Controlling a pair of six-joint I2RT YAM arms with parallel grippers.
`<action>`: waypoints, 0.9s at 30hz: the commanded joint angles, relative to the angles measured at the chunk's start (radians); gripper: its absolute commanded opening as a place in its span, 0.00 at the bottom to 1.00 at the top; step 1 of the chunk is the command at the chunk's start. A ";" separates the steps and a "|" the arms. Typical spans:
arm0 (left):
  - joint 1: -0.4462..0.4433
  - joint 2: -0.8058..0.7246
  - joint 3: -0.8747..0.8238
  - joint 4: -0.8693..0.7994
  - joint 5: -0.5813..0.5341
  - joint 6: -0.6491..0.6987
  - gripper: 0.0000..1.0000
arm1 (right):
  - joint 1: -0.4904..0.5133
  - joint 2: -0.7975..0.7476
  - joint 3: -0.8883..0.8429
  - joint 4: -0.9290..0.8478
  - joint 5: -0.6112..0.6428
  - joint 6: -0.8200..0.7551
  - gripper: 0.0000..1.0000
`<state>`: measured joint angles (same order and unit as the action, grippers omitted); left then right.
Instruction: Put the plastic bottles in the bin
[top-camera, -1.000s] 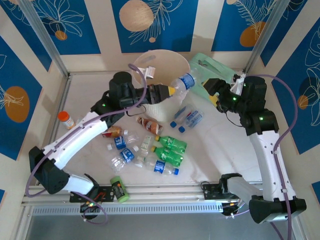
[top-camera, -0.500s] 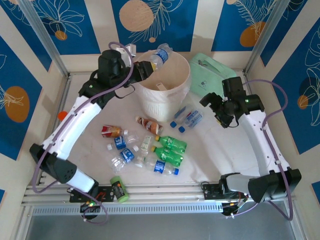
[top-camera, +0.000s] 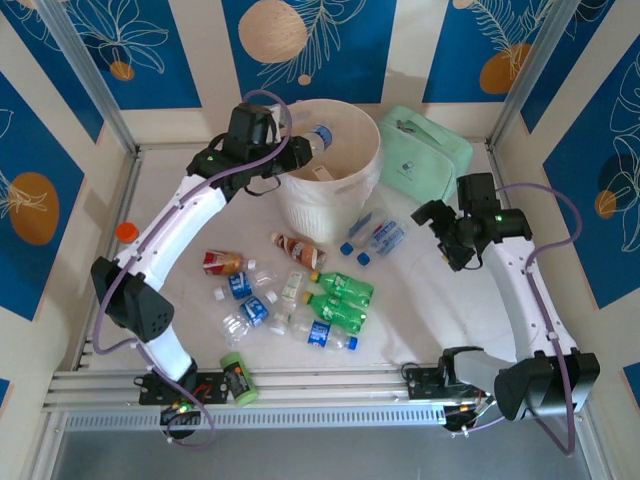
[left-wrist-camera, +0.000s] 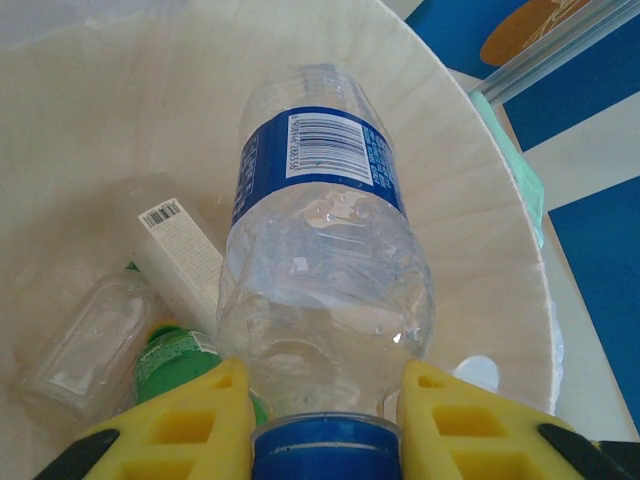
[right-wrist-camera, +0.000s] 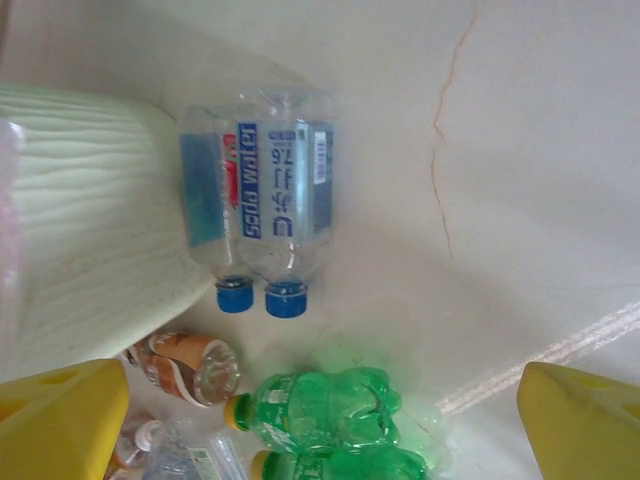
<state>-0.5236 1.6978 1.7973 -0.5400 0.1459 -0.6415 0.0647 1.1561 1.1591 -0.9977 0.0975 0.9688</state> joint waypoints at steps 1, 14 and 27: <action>0.004 0.002 0.037 -0.012 -0.018 0.020 0.41 | 0.001 0.001 -0.022 0.005 -0.036 -0.041 1.00; -0.025 -0.098 0.021 0.070 0.015 0.037 0.60 | 0.036 0.155 0.029 0.016 -0.059 -0.084 0.98; -0.045 -0.475 -0.497 0.328 0.147 -0.013 0.62 | 0.073 0.502 0.129 0.138 -0.115 -0.067 0.88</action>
<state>-0.5598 1.2606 1.3827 -0.2913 0.2352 -0.6319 0.1284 1.6196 1.2461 -0.8825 0.0128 0.9009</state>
